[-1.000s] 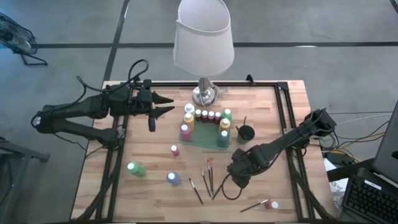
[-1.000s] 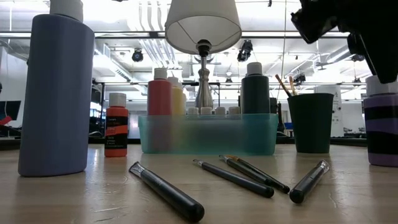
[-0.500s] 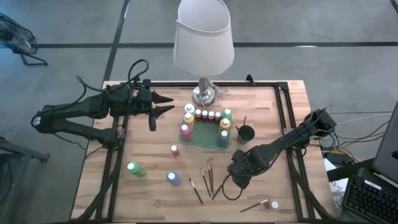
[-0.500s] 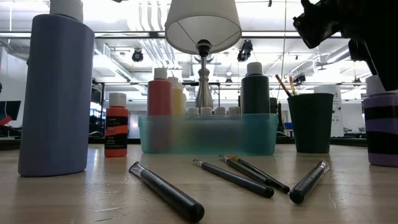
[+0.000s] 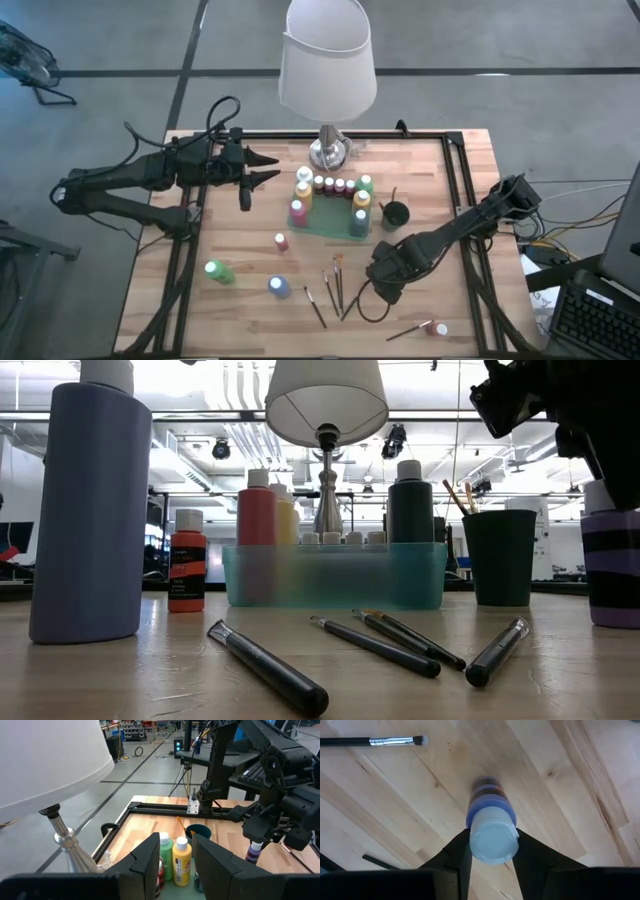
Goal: Pick & Place Paint Supplies
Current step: Put the blue paint bottle into the green bin
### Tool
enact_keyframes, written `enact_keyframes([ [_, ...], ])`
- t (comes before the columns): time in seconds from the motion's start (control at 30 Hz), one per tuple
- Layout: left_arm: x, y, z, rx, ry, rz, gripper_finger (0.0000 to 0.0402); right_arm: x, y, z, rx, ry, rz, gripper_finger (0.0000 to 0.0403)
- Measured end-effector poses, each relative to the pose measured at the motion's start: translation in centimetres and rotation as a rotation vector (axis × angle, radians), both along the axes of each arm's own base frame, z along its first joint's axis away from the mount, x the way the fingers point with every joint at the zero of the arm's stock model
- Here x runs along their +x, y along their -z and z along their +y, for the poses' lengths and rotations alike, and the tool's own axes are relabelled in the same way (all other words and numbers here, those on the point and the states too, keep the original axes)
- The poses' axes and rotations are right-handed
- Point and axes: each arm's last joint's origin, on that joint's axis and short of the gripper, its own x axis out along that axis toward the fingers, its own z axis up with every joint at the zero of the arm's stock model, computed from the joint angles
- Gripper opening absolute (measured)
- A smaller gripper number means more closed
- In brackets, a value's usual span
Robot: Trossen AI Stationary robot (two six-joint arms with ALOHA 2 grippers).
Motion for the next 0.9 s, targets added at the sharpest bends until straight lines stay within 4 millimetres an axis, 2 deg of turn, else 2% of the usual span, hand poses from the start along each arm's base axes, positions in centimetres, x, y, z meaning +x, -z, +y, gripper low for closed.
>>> enact_keyframes([
  [0.23,0.00,0.07,0.00,-0.003,0.000,0.004,0.0122,0.10,-0.18,0.05,0.004,-0.012,-0.008,0.0119],
  [0.5,0.04,0.24,0.00,-0.004,0.000,0.011,0.0122,0.13,-0.19,0.08,0.008,-0.012,-0.010,0.0108],
  [0.77,0.15,0.68,0.01,-0.005,-0.001,0.024,0.0122,0.17,-0.24,0.06,0.009,0.008,-0.010,0.0205],
  [0.9,0.21,0.72,0.01,-0.005,-0.001,0.024,0.0122,0.20,-0.24,0.00,0.009,0.014,-0.009,0.0233],
])
